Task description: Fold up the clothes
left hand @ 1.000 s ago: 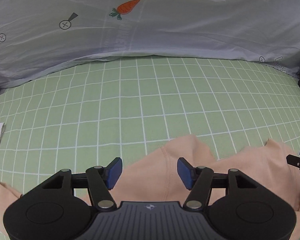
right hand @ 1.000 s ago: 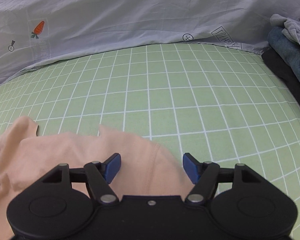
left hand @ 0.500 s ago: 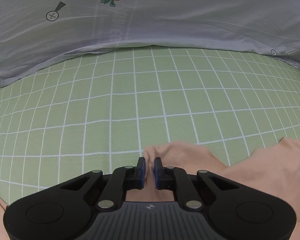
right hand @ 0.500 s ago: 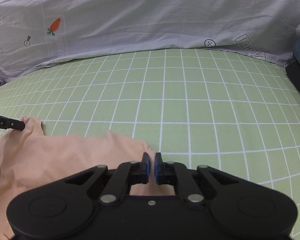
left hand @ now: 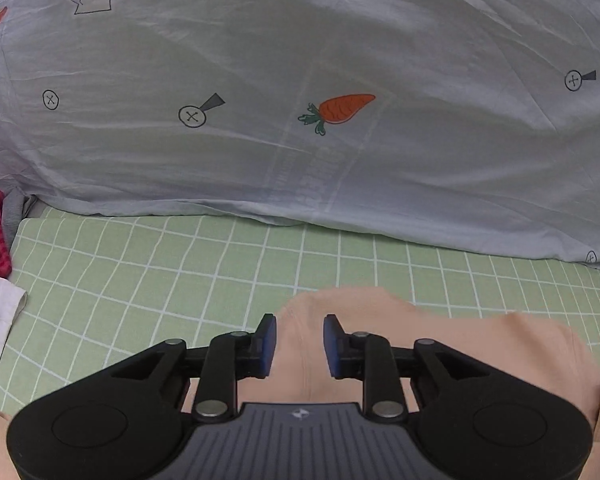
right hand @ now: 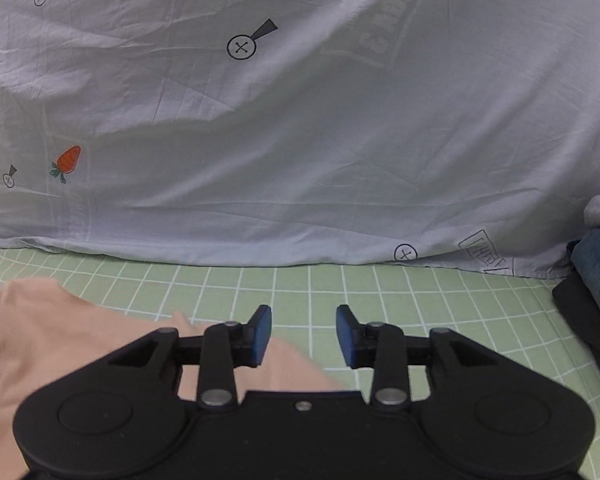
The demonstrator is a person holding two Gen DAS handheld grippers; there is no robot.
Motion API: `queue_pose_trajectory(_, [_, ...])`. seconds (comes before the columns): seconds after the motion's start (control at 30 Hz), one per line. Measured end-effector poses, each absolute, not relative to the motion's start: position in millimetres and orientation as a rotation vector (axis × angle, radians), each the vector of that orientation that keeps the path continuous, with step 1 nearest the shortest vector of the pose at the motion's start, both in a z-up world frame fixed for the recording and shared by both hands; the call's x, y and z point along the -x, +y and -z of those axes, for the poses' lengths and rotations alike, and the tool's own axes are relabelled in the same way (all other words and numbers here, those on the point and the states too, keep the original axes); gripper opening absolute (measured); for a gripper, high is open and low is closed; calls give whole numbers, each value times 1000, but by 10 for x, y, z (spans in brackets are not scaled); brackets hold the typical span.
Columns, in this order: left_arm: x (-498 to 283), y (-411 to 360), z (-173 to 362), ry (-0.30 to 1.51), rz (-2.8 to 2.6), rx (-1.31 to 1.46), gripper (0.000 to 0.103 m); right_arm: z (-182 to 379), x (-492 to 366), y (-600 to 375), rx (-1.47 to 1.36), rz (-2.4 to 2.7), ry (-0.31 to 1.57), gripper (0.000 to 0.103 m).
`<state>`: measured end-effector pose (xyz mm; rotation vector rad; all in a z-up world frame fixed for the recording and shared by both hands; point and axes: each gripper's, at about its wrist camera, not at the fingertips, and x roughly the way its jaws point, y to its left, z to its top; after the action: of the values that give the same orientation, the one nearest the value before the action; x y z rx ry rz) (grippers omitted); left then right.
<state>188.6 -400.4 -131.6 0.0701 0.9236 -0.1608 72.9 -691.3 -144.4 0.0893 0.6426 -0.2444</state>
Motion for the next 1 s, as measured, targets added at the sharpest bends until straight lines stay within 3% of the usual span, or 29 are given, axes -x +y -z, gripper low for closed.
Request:
queue_pose_trajectory(0.23, [-988,-3563,1526,1133,137,-60,35,1648,42,-6488,-223,200,802,37])
queue_pose_trajectory(0.53, [-200,-3159,1619,1251,92,-44,51,1945,626,-6072,-196,114,951,37])
queue_pose_trajectory(0.57, [-154,-3122,1620,1257,94,-28,51,1946,645,-6069,-208,108,945,35])
queue_pose_trajectory(0.63, [-69,-3083,1604,1247,109,-4,51,1914,700,-6075,-237,91,929,10])
queue_pose_trajectory(0.67, [-29,-3069,1594,1239,118,6,47,1871,756,-6079,-244,97,908,10])
queue_pose_trajectory(0.7, [13,-3064,1579,1230,126,16,30,1828,812,-6082,-250,103,887,9])
queue_pose_trajectory(0.77, [96,-3064,1540,1210,133,33,6,1709,984,-6085,-259,119,839,8])
queue_pose_trajectory(1.0, [552,-3041,1350,1123,162,-15,4,1492,1739,-6042,-274,158,761,7])
